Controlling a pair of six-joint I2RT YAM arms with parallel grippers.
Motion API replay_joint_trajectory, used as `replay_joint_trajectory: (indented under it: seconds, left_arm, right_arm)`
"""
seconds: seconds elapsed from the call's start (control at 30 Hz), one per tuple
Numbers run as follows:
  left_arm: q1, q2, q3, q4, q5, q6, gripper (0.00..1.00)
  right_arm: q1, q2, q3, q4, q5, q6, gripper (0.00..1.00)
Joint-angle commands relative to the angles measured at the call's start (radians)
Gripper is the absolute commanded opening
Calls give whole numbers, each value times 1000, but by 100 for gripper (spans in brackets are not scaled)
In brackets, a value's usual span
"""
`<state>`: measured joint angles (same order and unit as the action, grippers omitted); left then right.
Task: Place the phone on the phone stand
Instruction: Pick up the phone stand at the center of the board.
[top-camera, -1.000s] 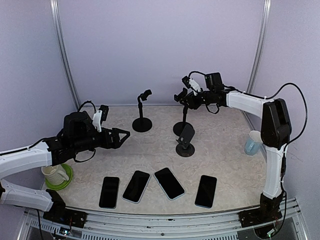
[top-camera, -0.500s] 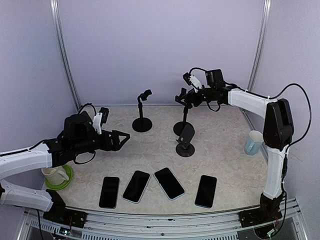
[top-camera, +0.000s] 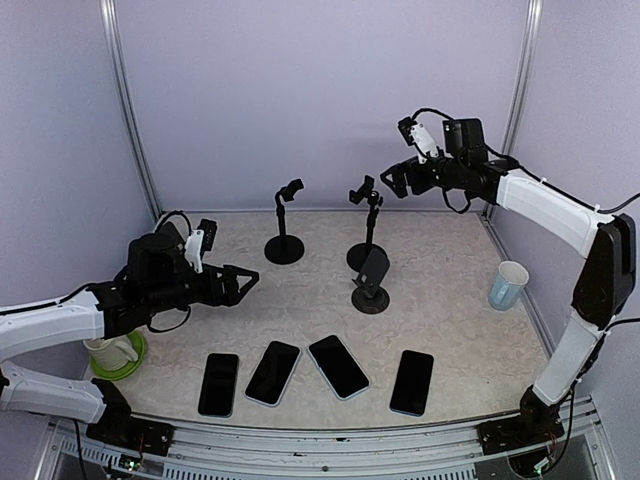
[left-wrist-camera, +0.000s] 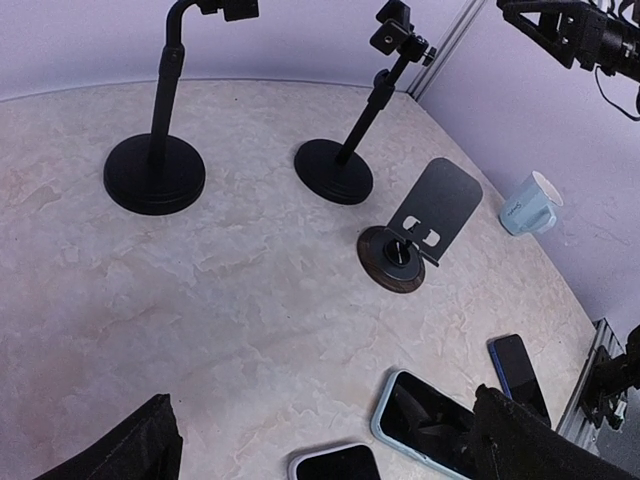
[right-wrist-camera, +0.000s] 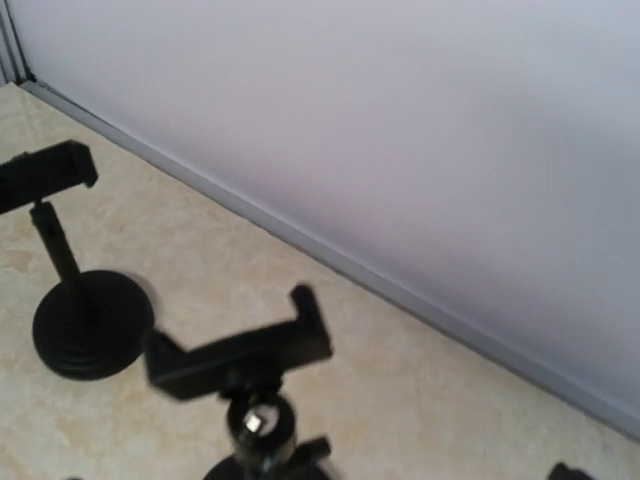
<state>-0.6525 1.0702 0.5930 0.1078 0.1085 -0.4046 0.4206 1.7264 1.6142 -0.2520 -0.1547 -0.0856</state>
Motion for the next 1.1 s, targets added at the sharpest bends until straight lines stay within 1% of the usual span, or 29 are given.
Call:
replay_joint_trajectory:
  seconds: [0.0,0.23,0.37,0.53,0.6,0.7,0.87,1.07]
  left_arm:
    - [-7,-21,-17,40,0,-9,99]
    - [-9,-32,-29,39,-28,-15,99]
    - [-10,-35,-28,25,-39,-13,99]
    - [-12,-45,-33,21,-48,-9,99]
    - [-12,-48,-36,19,-53,-9,99]
    - [-12,-58,-36,13,-66,-9,99]
    - [-12,-119,-39,-13,-137,-19,99]
    - [-12,-172,-36,-33,-182,-8,99]
  right_arm:
    - [30,-74,-73,-49,64,46,100]
    - [101,-196,-200,-75,117,81,100]
    - [147,-246,-257,-93,122,108,100]
    - [215,-269,-322,-102,152,131,100]
    - [222,-266,-349,-96,145,144,99]
    - [222,-260,-386,-81,139,190,96]
    - [222,-240,-438,-43,139,246,90]
    - [215,-202,-482,14,155,278,80]
